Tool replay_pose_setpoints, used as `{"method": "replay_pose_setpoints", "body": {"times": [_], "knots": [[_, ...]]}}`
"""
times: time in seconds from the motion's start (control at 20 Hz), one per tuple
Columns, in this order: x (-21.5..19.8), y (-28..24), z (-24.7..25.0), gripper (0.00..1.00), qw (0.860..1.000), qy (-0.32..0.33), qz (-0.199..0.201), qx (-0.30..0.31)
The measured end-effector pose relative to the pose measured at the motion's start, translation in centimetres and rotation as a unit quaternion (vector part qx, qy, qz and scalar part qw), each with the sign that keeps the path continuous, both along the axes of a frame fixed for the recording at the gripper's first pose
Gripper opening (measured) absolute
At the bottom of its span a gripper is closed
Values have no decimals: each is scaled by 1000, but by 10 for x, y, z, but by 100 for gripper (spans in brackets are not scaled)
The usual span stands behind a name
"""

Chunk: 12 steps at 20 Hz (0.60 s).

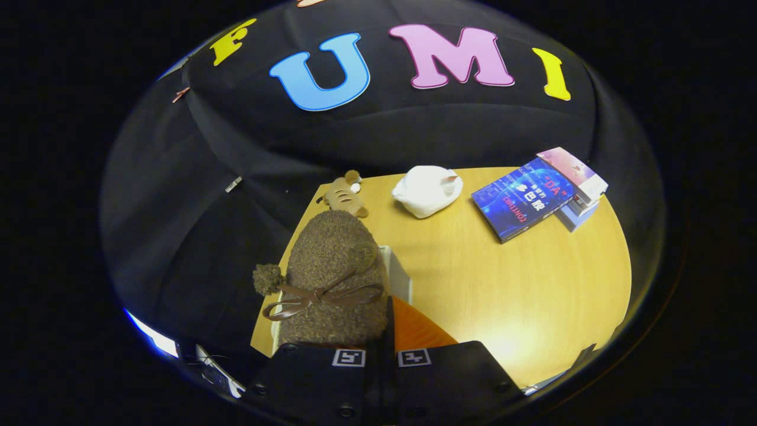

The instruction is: Open the storage box then place both shoes into the box .Put the left shoe in first, then the right shoe, with the right side of both shoes facing outward in a uniform manner.

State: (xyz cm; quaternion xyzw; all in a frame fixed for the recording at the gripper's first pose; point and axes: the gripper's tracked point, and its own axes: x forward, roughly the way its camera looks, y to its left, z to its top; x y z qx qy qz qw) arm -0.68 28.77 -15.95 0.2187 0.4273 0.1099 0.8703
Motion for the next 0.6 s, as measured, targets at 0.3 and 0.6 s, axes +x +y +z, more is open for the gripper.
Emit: {"method": "replay_pose_setpoints", "body": {"times": [0.3,0.6], "knots": [[5,57,-59,5,994,50,19,-95],[2,54,-119,6,976,78,21,-204]]}}
